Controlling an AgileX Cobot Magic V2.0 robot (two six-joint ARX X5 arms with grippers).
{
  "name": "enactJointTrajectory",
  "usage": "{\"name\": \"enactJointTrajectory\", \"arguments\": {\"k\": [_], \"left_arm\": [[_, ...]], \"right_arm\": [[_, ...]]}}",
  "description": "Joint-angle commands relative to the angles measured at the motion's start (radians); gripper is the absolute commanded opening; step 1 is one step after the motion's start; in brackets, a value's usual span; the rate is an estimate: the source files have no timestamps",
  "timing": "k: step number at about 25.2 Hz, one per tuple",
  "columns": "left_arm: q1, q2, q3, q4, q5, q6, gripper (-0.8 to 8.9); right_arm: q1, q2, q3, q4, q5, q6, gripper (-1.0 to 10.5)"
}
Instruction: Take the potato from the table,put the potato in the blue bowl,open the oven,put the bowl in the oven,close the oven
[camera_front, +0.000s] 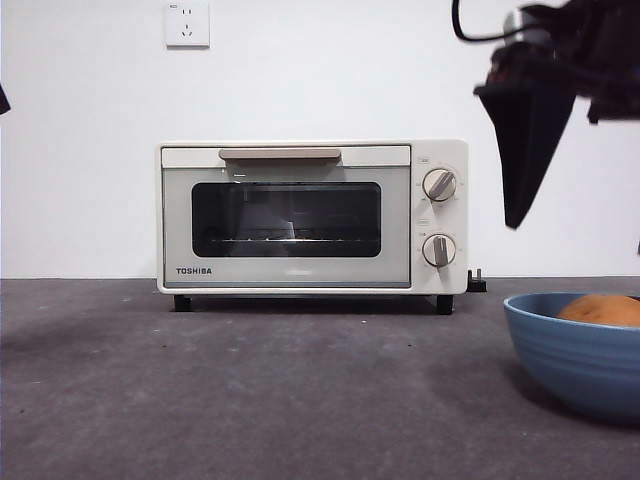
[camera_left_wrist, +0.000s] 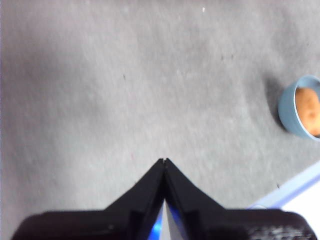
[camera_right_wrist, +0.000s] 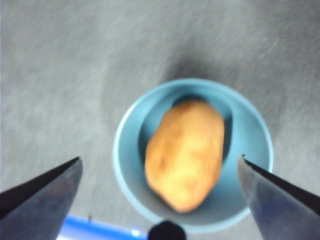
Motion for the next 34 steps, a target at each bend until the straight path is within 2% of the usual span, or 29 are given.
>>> {"name": "enactJointTrajectory", "arguments": {"k": [1, 2, 3, 4, 5, 7, 10, 15, 19, 27, 34], "left_arm": [[-0.003, 0.002, 0.004, 0.066, 0.006, 0.009, -0.05], [-0.003, 0.002, 0.004, 0.085, 0.015, 0.002, -0.05], [-0.003, 0.005, 0.004, 0.105, 0.039, -0.012, -0.05], [-0.002, 0.01, 0.004, 0.122, 0.062, -0.029, -0.05], [-0.003, 0.017, 0.004, 0.142, 0.092, -0.043, -0.05], [-0.008, 0.039, 0.005, 0.19, 0.138, -0.069, -0.06], [-0.045, 0.112, 0.048, 0.253, 0.143, -0.111, -0.05], [-0.132, 0.36, 0.314, 0.256, 0.137, -0.12, -0.06], [-0.188, 0.57, 0.554, 0.255, 0.066, -0.12, -0.06], [-0.222, 0.781, 0.769, 0.249, 0.033, -0.134, -0.06], [-0.232, 0.881, 0.838, 0.256, -0.016, -0.146, -0.06]], "right_arm": [[0.03, -0.033, 0.042, -0.063, 0.053, -0.009, 6.2], [0.041, -0.055, 0.056, -0.087, 0.089, -0.002, 5.9], [0.053, -0.09, 0.071, -0.117, 0.123, -0.002, 4.5], [0.058, -0.122, 0.084, -0.145, 0.138, 0.004, 2.5], [0.06, -0.167, 0.1, -0.175, 0.141, 0.008, -0.4], [0.061, -0.262, 0.123, -0.211, 0.146, 0.021, -0.1], [0.061, -0.39, 0.164, -0.28, 0.146, 0.071, -0.1], [0.061, -0.562, 0.201, -0.372, 0.146, 0.146, -0.1], [0.061, -0.678, 0.202, -0.387, 0.146, 0.204, -0.1], [0.061, -0.747, 0.203, -0.386, 0.135, 0.252, -0.1], [0.061, -0.749, 0.203, -0.393, 0.135, 0.256, -0.1]]}}
